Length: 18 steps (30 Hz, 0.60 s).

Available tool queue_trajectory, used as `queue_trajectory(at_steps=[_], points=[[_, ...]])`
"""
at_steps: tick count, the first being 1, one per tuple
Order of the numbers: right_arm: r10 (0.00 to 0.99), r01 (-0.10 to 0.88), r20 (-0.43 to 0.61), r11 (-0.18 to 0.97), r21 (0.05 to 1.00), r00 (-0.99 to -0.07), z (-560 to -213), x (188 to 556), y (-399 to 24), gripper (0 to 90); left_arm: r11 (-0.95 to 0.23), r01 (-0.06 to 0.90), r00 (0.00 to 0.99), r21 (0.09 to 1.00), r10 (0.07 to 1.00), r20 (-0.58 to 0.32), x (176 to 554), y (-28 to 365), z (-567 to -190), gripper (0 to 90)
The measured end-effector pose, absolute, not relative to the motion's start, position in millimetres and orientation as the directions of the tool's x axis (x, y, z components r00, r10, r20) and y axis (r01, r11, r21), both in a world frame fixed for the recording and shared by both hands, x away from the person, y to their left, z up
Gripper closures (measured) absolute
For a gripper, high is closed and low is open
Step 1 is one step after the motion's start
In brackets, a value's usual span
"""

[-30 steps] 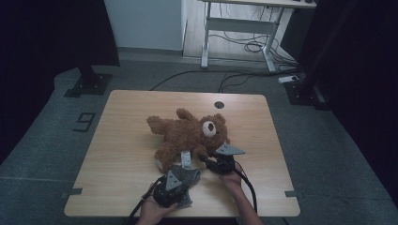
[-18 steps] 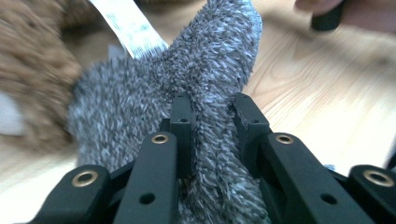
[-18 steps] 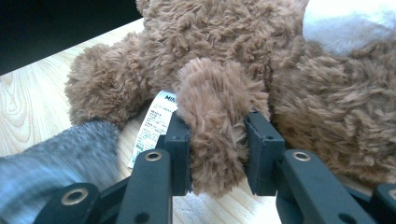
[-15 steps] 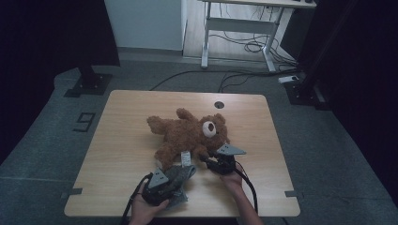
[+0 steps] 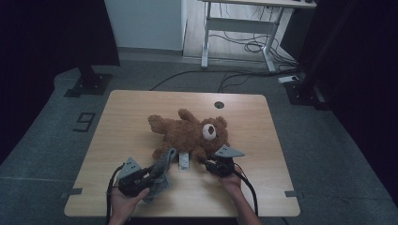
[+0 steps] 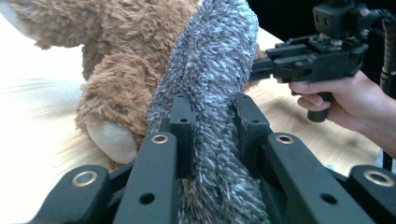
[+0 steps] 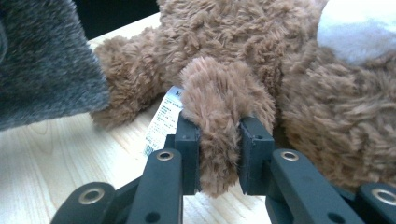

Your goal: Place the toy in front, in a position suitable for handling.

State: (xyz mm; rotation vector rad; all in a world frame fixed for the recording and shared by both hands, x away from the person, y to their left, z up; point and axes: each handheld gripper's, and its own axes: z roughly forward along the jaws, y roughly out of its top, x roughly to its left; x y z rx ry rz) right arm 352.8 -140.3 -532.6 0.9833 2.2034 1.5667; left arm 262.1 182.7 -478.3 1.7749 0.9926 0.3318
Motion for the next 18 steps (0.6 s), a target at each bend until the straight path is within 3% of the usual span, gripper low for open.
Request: queue_trajectory(at_steps=[8, 18], points=[[0.654, 0.363, 0.162, 0.183, 0.914, -0.739, -530.7, 348.1, -142.3, 73.2, -0.136, 0.446, 0.63, 0.885, 0.75, -0.202, 266.3, 172.9, -470.3, 72.7], [0.671, 0.37, 0.184, 0.143, 0.918, -0.718, -531.0, 350.5, -148.9, 72.0, -0.205, 0.453, 0.667, 0.868, 0.723, -0.178, 319.8, 108.7, -473.6, 72.7]])
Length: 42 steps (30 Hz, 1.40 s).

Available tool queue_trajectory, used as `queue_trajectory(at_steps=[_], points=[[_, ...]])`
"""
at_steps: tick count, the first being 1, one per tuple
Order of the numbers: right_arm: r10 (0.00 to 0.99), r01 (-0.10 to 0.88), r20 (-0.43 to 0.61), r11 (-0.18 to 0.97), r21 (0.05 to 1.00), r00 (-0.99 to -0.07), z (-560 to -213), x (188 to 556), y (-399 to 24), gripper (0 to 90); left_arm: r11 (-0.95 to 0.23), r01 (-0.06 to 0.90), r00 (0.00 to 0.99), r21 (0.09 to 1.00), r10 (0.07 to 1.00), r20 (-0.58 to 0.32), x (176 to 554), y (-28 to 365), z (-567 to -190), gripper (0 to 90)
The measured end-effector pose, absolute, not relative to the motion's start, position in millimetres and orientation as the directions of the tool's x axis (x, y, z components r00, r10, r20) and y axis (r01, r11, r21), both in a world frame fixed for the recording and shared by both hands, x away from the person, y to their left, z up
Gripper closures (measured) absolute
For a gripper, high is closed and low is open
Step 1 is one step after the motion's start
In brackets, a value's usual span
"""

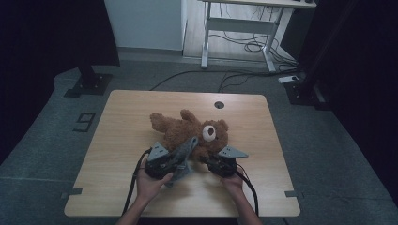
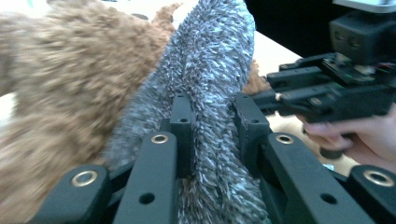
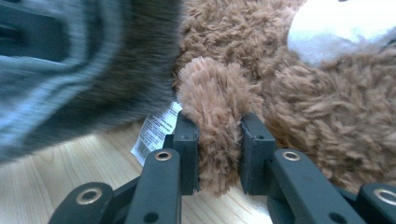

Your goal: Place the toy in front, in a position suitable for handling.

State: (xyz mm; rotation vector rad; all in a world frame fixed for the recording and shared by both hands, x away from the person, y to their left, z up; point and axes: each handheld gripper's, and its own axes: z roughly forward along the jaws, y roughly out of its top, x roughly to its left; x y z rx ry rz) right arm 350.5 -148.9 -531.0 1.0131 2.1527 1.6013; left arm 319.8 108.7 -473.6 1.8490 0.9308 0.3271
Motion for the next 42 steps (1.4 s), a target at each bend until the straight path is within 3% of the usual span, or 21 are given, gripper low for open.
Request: queue_trajectory(at_steps=[8, 15, 35, 42], points=[[0.673, 0.374, 0.208, 0.11, 0.921, -0.709, -530.7, 352.1, -150.6, 72.3, -0.231, 0.473, 0.668, 0.85, 0.723, -0.176, 347.7, 76.8, -486.8, 72.6], [0.682, 0.382, 0.22, 0.094, 0.92, -0.698, -531.8, 353.3, -156.2, 73.1, -0.224, 0.497, 0.644, 0.838, 0.742, -0.184, 351.3, 82.4, -503.4, 72.7], [0.689, 0.404, 0.247, 0.073, 0.912, -0.681, -536.2, 357.5, -167.6, 73.1, -0.096, 0.522, 0.49, 0.847, 0.847, -0.207, 327.2, 201.2, -501.9, 72.4], [0.686, 0.404, 0.249, 0.071, 0.912, -0.684, -535.8, 357.3, -166.9, 73.1, -0.092, 0.507, 0.493, 0.857, 0.846, -0.201, 323.0, 201.8, -495.5, 72.5]])
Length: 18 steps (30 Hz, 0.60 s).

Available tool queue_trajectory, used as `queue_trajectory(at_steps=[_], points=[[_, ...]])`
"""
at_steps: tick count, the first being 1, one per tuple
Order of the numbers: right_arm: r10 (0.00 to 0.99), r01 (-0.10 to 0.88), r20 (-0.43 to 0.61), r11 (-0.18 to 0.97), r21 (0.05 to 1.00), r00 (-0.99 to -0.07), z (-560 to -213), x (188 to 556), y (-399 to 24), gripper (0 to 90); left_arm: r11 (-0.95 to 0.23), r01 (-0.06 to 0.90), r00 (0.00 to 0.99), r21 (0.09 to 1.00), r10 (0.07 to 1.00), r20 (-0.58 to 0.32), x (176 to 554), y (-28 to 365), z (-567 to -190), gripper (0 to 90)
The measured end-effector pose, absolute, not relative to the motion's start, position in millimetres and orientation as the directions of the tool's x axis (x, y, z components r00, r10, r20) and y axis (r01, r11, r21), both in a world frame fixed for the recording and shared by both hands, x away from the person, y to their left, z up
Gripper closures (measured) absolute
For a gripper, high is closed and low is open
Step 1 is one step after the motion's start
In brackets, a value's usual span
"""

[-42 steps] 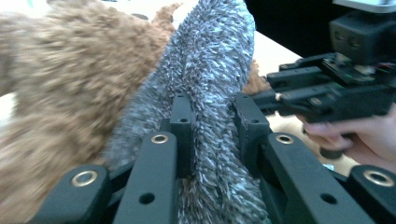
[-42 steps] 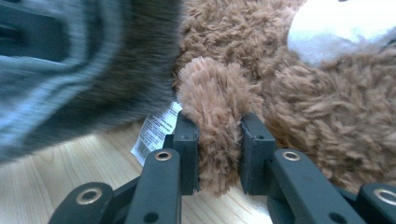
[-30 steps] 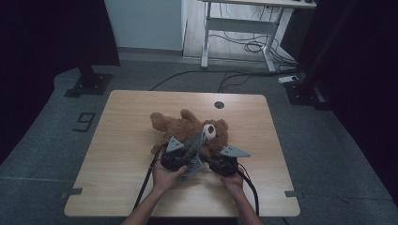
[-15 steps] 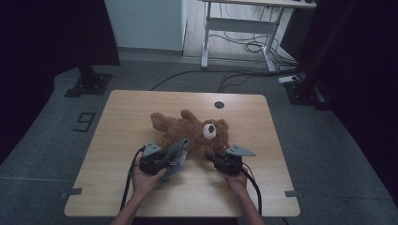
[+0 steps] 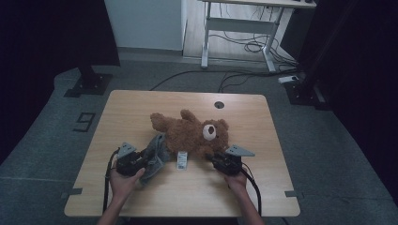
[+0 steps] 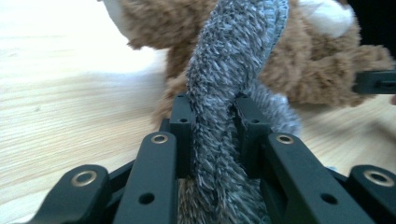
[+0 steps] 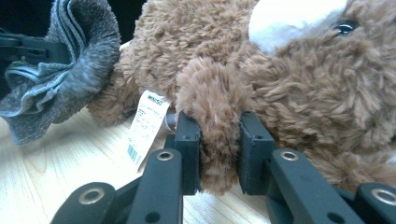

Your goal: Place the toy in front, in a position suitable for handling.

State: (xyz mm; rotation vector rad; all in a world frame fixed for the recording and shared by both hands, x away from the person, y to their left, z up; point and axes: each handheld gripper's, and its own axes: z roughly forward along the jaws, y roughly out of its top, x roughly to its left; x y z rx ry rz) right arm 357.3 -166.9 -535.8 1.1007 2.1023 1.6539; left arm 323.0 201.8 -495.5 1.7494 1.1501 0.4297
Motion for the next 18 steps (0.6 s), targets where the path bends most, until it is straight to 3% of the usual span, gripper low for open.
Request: queue_trajectory(at_steps=[9, 18], points=[[0.682, 0.401, 0.248, 0.073, 0.913, -0.688, -535.0, 356.5, -166.0, 73.0, -0.144, 0.458, 0.598, 0.877, 0.78, -0.184, 322.7, 147.5, -478.6, 72.5], [0.682, 0.398, 0.245, 0.074, 0.914, -0.689, -534.6, 356.0, -165.8, 73.0, -0.175, 0.456, 0.637, 0.872, 0.749, -0.183, 330.8, 109.9, -477.3, 72.5]])
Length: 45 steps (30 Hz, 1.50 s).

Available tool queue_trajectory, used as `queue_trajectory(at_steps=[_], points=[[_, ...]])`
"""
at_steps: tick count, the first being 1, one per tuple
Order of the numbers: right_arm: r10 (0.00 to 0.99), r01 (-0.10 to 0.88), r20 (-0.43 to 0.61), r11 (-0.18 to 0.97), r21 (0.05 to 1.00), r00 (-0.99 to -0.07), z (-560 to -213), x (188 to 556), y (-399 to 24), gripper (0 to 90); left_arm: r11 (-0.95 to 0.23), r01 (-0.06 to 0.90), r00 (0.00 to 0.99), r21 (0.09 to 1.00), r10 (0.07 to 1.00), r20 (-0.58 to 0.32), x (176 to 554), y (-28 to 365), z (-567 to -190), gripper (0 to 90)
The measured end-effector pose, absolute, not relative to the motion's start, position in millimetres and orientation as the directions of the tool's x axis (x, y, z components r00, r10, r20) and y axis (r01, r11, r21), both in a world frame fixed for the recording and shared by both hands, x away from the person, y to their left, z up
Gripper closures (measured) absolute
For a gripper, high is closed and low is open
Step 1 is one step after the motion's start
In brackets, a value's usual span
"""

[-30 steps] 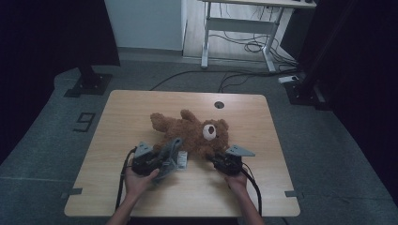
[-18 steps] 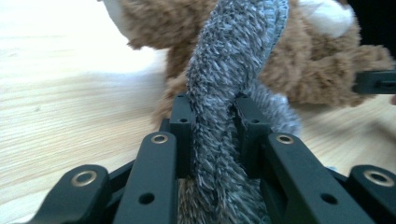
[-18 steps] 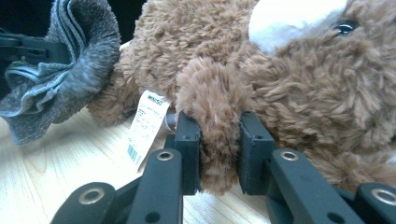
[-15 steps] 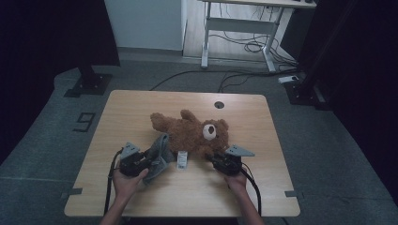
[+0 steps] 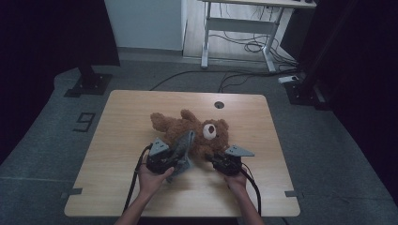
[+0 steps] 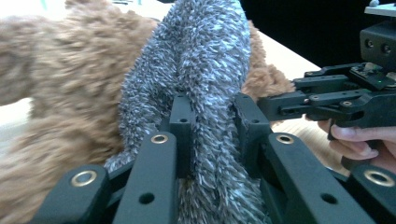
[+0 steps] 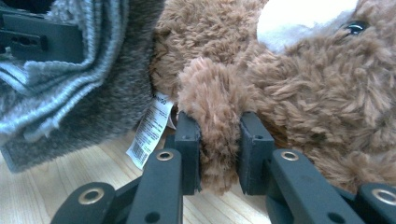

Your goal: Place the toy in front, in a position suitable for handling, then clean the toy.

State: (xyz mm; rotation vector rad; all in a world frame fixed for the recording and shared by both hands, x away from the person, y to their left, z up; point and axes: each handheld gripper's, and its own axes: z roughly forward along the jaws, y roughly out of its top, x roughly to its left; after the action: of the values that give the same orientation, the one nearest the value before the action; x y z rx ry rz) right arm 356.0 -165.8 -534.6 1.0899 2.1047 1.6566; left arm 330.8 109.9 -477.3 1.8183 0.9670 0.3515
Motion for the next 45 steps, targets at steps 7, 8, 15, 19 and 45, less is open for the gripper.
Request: queue_trajectory(at_steps=[7, 8, 15, 19, 45], points=[[0.68, 0.398, 0.246, 0.072, 0.915, -0.69, -534.7, 356.0, -165.3, 73.0, -0.201, 0.468, 0.654, 0.861, 0.733, -0.185, 343.8, 79.0, -483.9, 72.4], [0.68, 0.398, 0.246, 0.073, 0.915, -0.69, -534.6, 356.0, -165.3, 73.0, -0.212, 0.469, 0.659, 0.857, 0.731, -0.179, 346.1, 73.6, -485.7, 72.4], [0.68, 0.399, 0.245, 0.076, 0.914, -0.691, -535.2, 356.6, -166.4, 73.1, -0.265, 0.486, 0.657, 0.833, 0.739, -0.148, 357.6, 59.0, -499.1, 72.6], [0.676, 0.398, 0.245, 0.077, 0.914, -0.694, -535.8, 357.4, -168.0, 73.1, -0.29, 0.482, 0.641, 0.827, 0.76, -0.108, 356.3, 67.2, -505.1, 72.6], [0.665, 0.4, 0.244, 0.09, 0.912, -0.706, -539.7, 358.7, -171.8, 73.1, -0.187, 0.486, 0.508, 0.854, 0.855, -0.102, 320.5, 191.5, -502.8, 72.2]])
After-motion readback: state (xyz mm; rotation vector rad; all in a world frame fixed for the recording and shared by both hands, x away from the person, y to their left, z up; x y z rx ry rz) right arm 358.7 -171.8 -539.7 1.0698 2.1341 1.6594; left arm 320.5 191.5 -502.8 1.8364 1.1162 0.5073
